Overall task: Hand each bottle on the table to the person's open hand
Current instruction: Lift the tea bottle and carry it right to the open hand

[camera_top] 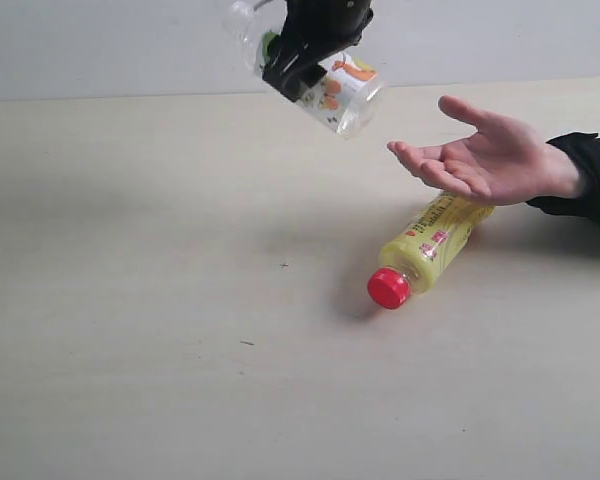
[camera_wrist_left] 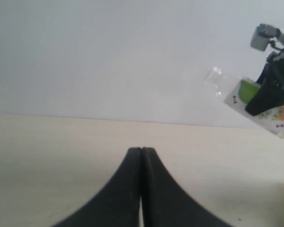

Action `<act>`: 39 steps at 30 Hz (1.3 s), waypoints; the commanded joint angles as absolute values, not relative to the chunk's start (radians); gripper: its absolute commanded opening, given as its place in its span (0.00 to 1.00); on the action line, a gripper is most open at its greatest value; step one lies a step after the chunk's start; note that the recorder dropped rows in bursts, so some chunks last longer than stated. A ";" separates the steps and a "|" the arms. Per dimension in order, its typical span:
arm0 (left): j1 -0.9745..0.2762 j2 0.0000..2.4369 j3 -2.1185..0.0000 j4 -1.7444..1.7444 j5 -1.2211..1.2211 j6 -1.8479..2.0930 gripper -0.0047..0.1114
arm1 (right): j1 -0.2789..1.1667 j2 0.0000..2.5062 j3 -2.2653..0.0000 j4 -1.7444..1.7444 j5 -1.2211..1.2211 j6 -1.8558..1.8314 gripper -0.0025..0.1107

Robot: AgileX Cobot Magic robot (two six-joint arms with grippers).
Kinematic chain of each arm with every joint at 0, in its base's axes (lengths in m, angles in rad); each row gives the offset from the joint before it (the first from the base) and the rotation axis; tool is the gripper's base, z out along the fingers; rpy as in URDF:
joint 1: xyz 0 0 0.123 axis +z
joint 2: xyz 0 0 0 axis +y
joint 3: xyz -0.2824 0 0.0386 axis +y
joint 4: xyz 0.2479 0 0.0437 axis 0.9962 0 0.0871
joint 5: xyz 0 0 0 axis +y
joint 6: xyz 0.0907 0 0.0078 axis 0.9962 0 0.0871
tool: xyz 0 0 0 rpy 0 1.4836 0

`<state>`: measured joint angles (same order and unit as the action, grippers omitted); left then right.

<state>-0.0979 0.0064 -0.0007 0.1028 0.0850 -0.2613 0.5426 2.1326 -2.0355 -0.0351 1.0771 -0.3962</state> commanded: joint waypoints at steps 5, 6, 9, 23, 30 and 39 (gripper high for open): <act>-0.104 0.000 0.000 0.099 0.076 -0.260 0.04 | 0.475 1.879 -1.850 0.000 1.083 -0.228 0.02; -0.104 0.000 0.000 0.099 0.076 -0.260 0.04 | 0.463 1.837 -1.799 0.000 1.065 -0.210 0.02; -0.104 0.000 0.000 0.099 0.076 -0.260 0.04 | 0.420 1.712 -1.659 0.000 1.043 -0.205 0.02; -0.104 0.000 0.000 0.099 0.076 -0.260 0.04 | 0.219 1.479 -1.332 0.068 1.095 -0.203 0.02; -0.104 0.000 0.000 0.099 0.076 -0.260 0.04 | 0.219 1.635 -1.334 0.076 0.958 -0.170 0.02; -0.104 0.000 0.000 0.099 0.076 -0.260 0.04 | 0.219 1.794 -1.415 0.068 0.924 -0.127 0.02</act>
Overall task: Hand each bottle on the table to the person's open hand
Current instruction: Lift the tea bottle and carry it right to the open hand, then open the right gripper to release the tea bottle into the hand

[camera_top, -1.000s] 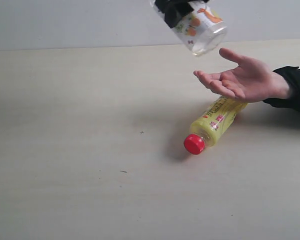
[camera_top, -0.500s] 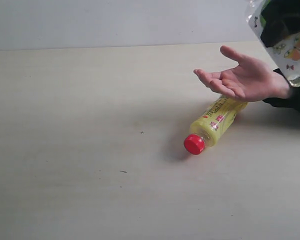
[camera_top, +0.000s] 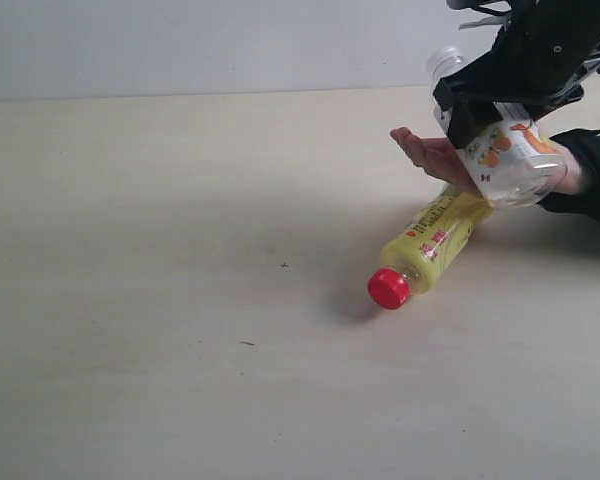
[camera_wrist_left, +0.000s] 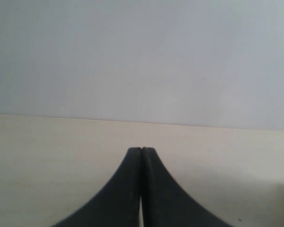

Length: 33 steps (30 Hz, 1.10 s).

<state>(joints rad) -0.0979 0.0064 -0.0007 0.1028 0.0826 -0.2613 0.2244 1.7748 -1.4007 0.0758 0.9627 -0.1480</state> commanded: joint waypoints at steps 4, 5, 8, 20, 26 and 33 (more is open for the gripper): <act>-0.104 0.000 0.000 0.099 0.076 -0.260 0.04 | 0.219 1.826 -1.415 0.068 0.921 -0.126 0.02; -0.104 0.000 0.000 0.099 0.076 -0.260 0.04 | 0.219 1.828 -1.415 0.068 0.921 -0.126 0.02; -0.104 0.000 0.000 0.099 0.076 -0.260 0.04 | 0.219 1.828 -1.415 0.068 0.915 -0.126 0.02; -0.104 0.000 0.000 0.099 0.076 -0.260 0.04 | 0.219 1.828 -1.415 0.068 0.892 -0.126 0.40; -0.104 0.000 0.000 0.099 0.076 -0.260 0.04 | 0.219 1.828 -1.415 0.068 0.891 -0.128 0.73; -0.104 0.000 0.000 0.099 0.076 -0.260 0.04 | 0.221 1.809 -1.415 0.068 0.873 -0.130 0.73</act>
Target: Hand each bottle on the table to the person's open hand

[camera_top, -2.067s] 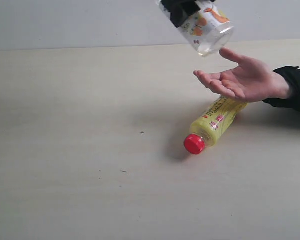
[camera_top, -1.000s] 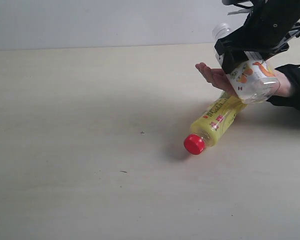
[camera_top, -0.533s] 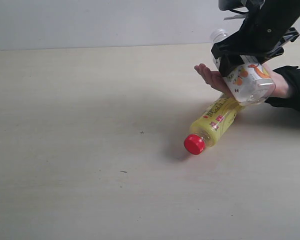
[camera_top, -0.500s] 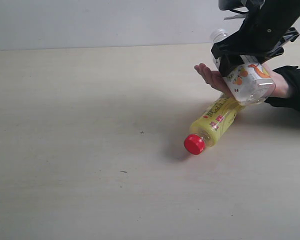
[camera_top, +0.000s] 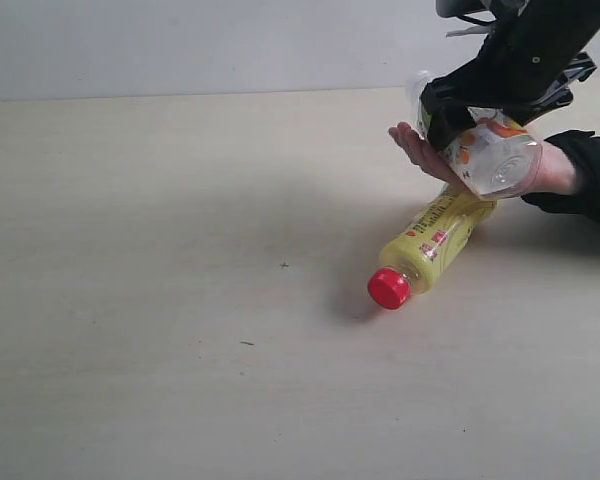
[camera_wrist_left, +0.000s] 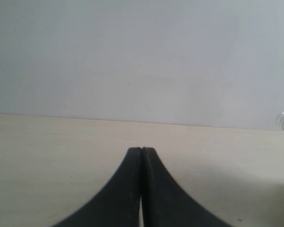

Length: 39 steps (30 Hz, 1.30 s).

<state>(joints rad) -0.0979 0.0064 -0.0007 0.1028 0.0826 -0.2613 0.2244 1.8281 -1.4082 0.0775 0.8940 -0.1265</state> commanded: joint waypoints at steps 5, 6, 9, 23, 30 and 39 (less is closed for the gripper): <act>-0.104 0.000 0.000 0.099 0.076 -0.260 0.04 | 0.221 1.709 -1.415 0.068 0.876 -0.130 0.73; -0.104 0.000 0.000 0.099 0.076 -0.260 0.04 | 0.221 1.679 -1.415 0.070 0.885 -0.130 0.73; -0.104 0.000 0.000 0.099 0.076 -0.260 0.04 | 0.221 1.630 -1.415 0.070 0.903 -0.132 0.73; -0.104 0.000 0.000 0.099 0.076 -0.260 0.04 | 0.221 1.075 -1.110 0.122 0.864 -0.129 0.02; -0.104 0.000 0.000 0.099 0.076 -0.260 0.04 | 0.221 0.635 -0.767 0.185 0.747 -0.133 0.02; -0.104 0.000 0.000 0.099 0.076 -0.260 0.04 | 0.221 0.192 -0.596 0.243 0.775 -0.127 0.02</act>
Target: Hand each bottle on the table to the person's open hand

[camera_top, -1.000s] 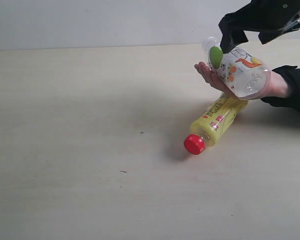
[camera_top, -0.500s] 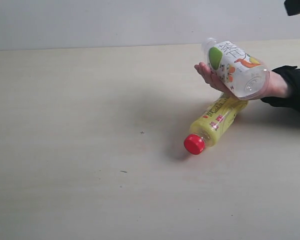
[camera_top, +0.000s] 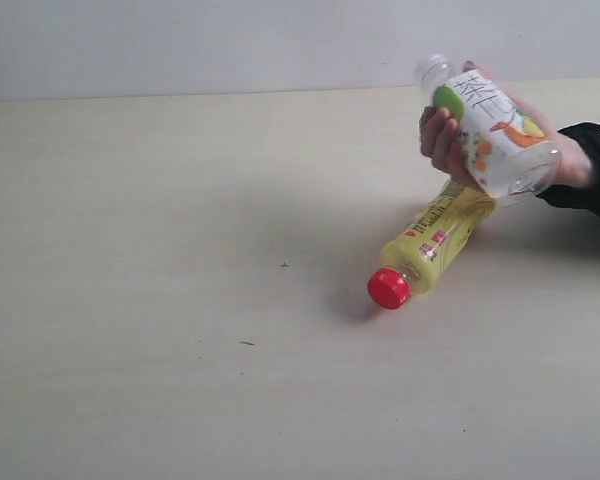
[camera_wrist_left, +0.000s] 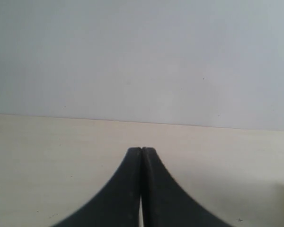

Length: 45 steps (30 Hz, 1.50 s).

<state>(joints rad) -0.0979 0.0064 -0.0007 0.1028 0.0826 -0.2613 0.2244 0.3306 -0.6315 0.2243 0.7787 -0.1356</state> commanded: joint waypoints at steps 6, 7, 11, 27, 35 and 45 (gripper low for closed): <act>-0.104 0.000 0.000 0.099 0.076 -0.260 0.04 | 0.221 0.053 -0.577 0.262 0.873 -0.176 0.02; -0.104 0.000 0.000 0.099 0.076 -0.260 0.04 | 0.221 0.030 -0.566 0.269 0.869 -0.192 0.02; -0.104 0.000 0.000 0.099 0.076 -0.260 0.04 | 0.221 0.000 -0.517 0.339 0.821 -0.252 0.02; -0.104 0.000 0.000 0.099 0.076 -0.260 0.04 | 0.221 0.000 -0.515 0.375 0.903 -0.268 0.02; -0.104 0.000 0.000 0.099 0.076 -0.260 0.04 | 0.221 0.000 -0.515 0.382 0.903 -0.266 0.02; -0.104 0.000 0.000 0.099 0.076 -0.260 0.04 | 0.221 0.000 -0.515 0.382 0.903 -0.266 0.02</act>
<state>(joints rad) -0.0979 0.0064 -0.0007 0.1028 0.0810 -0.2613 0.2244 0.0000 -0.5223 0.3736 0.9084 -0.2595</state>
